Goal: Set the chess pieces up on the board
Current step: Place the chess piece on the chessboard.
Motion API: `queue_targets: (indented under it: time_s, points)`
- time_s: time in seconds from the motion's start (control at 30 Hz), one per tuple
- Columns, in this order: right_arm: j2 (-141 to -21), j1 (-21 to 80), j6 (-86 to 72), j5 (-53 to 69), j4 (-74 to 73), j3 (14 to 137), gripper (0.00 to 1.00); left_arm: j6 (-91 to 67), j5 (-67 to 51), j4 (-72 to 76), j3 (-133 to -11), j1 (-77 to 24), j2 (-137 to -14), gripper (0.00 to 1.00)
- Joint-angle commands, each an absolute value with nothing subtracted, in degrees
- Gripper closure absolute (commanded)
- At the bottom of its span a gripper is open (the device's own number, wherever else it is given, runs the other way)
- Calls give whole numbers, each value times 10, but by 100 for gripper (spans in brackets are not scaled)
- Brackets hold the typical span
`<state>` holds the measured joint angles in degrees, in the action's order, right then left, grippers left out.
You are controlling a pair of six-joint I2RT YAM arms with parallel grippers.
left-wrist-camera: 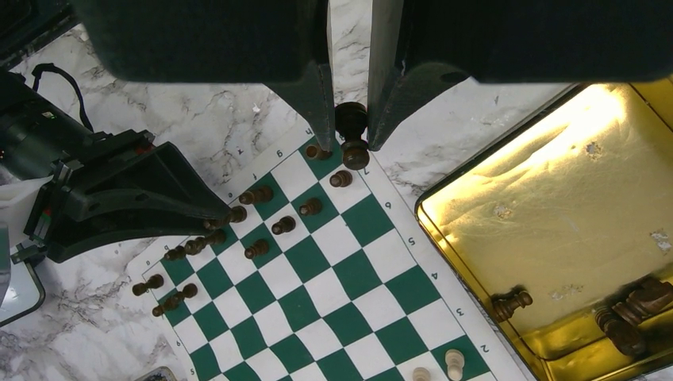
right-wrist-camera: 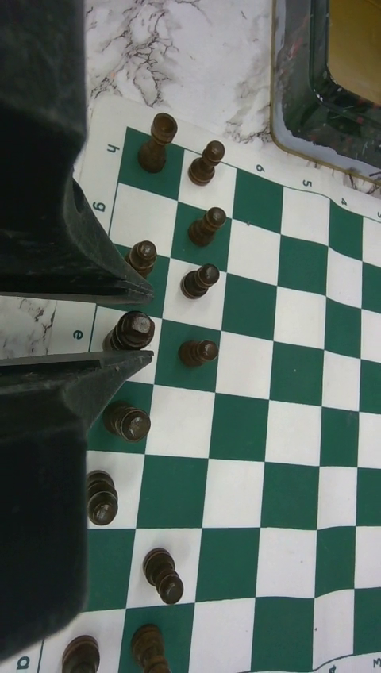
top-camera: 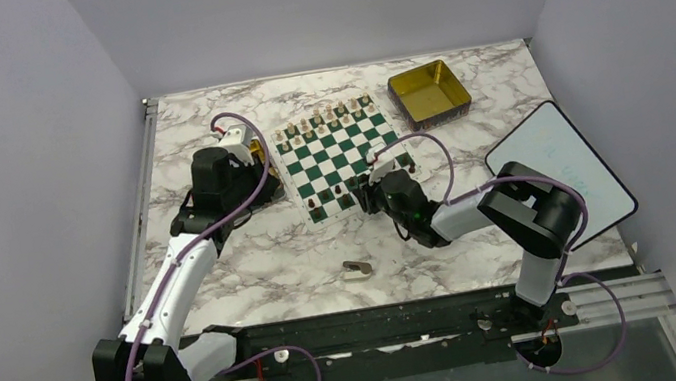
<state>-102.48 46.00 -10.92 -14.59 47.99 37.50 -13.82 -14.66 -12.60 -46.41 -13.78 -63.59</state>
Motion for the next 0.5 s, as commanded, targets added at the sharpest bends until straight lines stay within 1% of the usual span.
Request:
queue_targets:
  time_s: [0.0,0.33,0.47]
  points:
    - [-1012,458,-102,-170,474,389,67,-129,-136,-123,-467,-142,-622,84]
    - [-969,458,-90,-165,454,393,56,-125,-136,-123,-467,-142,-615,84]
    - [-940,458,-93,-165,395,419,51,-125,-145,-115,-467,-142,-613,84]
